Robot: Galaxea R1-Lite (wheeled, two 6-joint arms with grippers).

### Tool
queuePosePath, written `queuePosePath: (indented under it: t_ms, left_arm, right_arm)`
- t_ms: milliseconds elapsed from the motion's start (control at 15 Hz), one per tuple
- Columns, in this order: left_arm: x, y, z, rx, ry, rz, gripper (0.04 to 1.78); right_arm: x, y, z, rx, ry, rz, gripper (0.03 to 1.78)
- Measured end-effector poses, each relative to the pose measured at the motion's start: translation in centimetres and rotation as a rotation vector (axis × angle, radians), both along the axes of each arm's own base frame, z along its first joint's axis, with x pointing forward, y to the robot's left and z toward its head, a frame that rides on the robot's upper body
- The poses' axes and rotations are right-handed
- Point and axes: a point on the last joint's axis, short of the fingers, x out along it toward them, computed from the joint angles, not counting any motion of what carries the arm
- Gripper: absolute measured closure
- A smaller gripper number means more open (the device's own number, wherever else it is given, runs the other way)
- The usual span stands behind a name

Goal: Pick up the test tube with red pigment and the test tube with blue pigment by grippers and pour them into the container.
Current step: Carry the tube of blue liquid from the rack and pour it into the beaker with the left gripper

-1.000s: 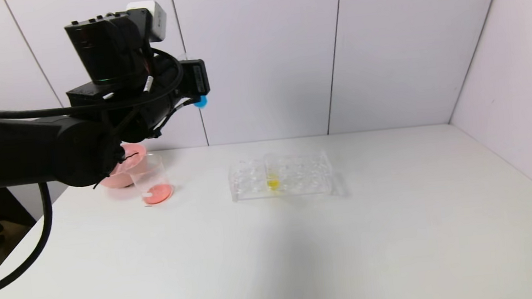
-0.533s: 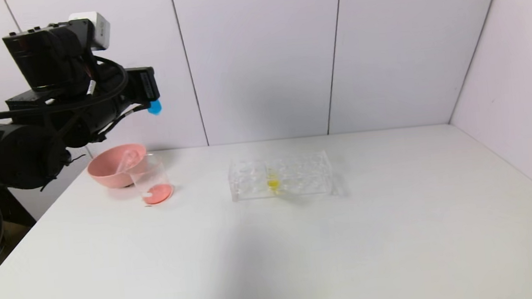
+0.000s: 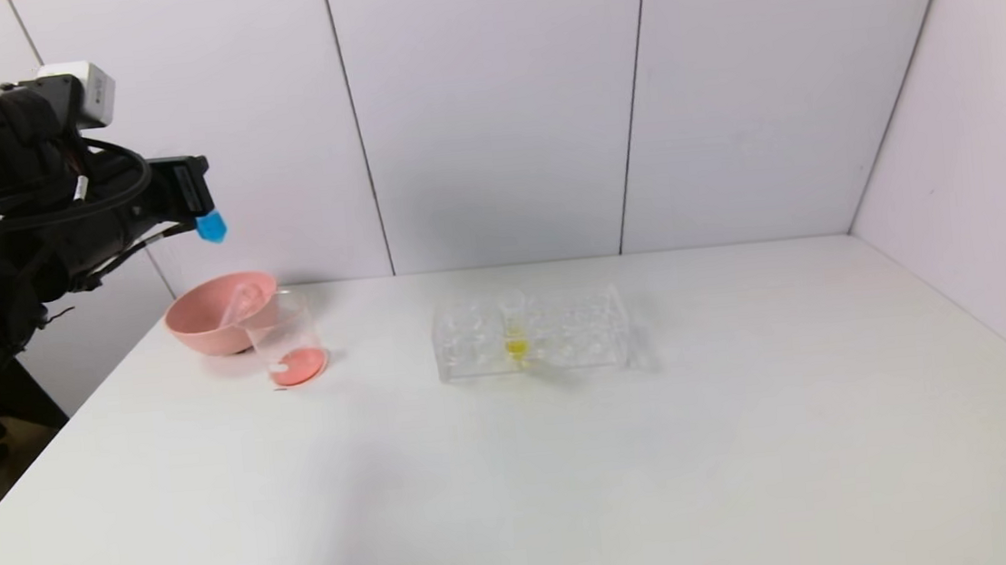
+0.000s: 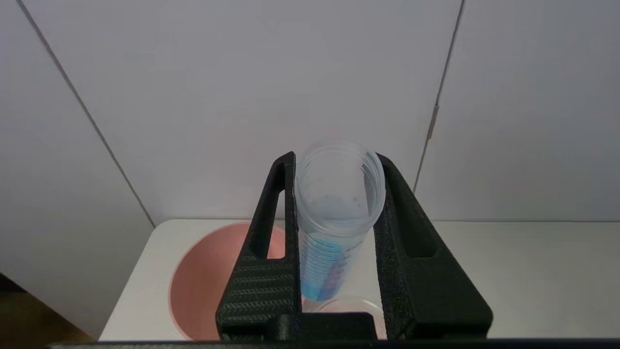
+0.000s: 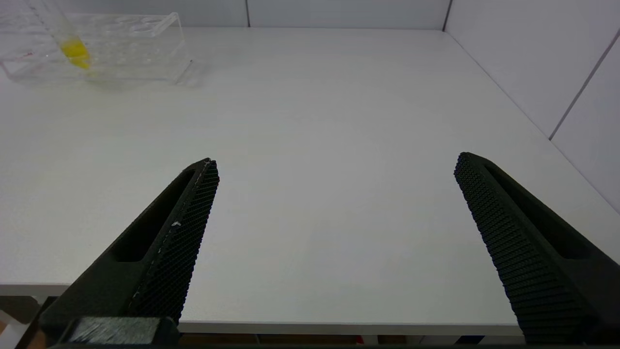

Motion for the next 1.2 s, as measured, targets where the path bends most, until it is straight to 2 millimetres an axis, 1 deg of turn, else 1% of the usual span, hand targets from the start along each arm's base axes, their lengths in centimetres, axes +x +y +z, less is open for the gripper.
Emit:
queuePosePath:
  t_ms: [200,333,600,933,1200]
  left_arm:
    - [0.1,1.7,-0.5,0.001,0.014,0.043,1.37]
    - [0.1,2.4,-0.5,0.001,0.014,0.064,1.37]
    - [0.7,3.0,-1.1,0.003,0.026,0.084,1.37]
    - [1.3,4.4,-1.7,0.003,0.043,0.123,1.37]
    - [1.7,4.6,-1.7,0.003,0.05,0.126,1.37]
  right_arm:
    - [0.0,0.0,0.0,0.0,0.0,0.0,0.04]
    - [0.0,0.0,0.0,0.0,0.0,0.0,0.04]
    - [0.0,0.0,0.0,0.0,0.0,0.0,0.04]
    - [0.0,0.0,0.0,0.0,0.0,0.0,0.04]
    - [0.0,0.0,0.0,0.0,0.0,0.0,0.04]
